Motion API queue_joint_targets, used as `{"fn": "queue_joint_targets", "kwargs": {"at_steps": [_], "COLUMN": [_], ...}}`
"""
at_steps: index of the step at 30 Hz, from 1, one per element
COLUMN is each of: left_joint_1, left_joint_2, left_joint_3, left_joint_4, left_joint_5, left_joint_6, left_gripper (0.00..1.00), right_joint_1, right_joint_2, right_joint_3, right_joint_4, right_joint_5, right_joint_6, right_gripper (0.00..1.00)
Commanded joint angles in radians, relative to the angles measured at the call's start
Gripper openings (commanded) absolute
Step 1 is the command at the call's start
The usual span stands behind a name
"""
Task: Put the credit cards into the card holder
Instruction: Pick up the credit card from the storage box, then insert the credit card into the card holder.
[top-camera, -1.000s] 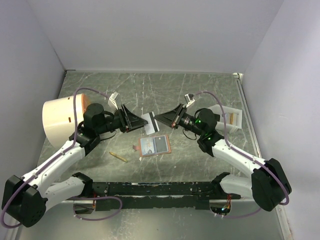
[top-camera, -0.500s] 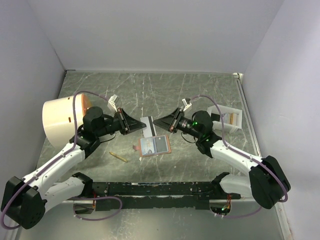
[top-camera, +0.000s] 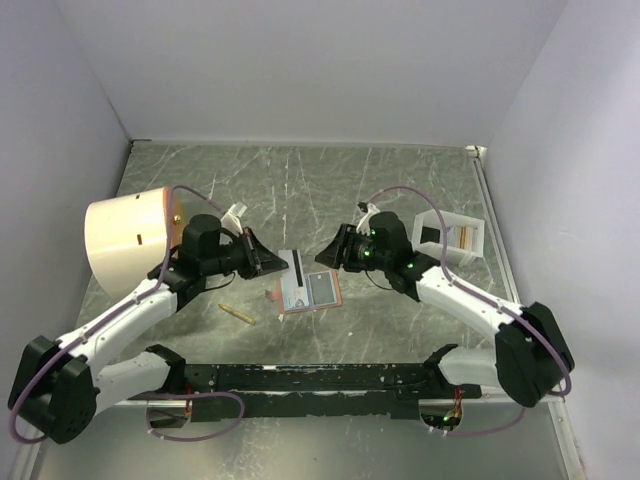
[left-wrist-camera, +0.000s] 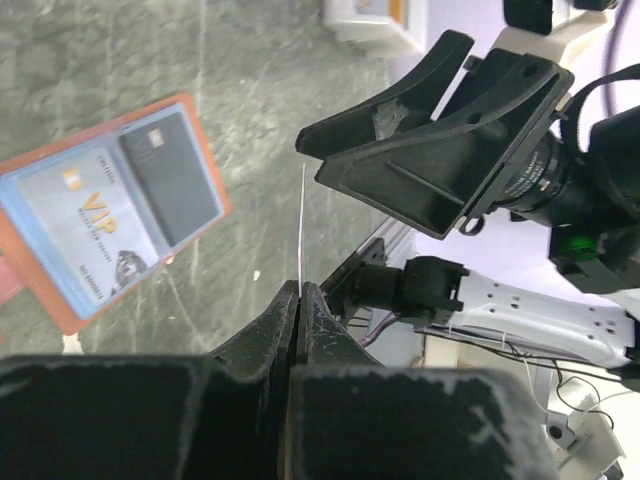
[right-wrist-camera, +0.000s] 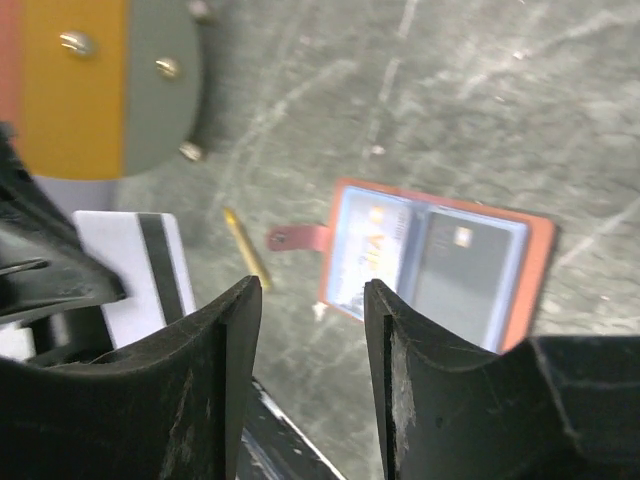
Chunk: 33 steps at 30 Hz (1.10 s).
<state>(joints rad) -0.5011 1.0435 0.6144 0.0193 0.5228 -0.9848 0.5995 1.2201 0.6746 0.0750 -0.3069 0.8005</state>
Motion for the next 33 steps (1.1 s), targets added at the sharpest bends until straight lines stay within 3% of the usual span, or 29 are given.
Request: {"fn": "queue_joint_targets", "kwargs": {"at_steps": [1, 15, 26, 33], "left_joint_1": [-0.001, -0.002, -0.002, -0.002], "left_joint_2": [0.071, 0.305, 0.446, 0.493], "left_joint_3": [0.006, 0.014, 0.041, 0.072], "left_joint_4": [-0.019, 0.059, 0.093, 0.048], "left_joint_5": [-0.003, 0.051, 0.094, 0.080], "left_joint_6": [0.058, 0.086, 0.111, 0.156], "left_gripper": [0.07, 0.07, 0.07, 0.07], "right_joint_1": [-0.003, 0.000, 0.022, 0.044], "right_joint_2": [0.103, 0.316, 0.340, 0.344], "right_joint_3": [0.068, 0.087, 0.040, 0.023], "right_joint_4": [-0.194, -0.241, -0.194, -0.187], "right_joint_5": [0.063, 0.121, 0.074, 0.077], "right_joint_6": [-0.181, -0.279, -0.244, -0.228], "right_gripper": [0.46, 0.42, 0.22, 0.16]}}
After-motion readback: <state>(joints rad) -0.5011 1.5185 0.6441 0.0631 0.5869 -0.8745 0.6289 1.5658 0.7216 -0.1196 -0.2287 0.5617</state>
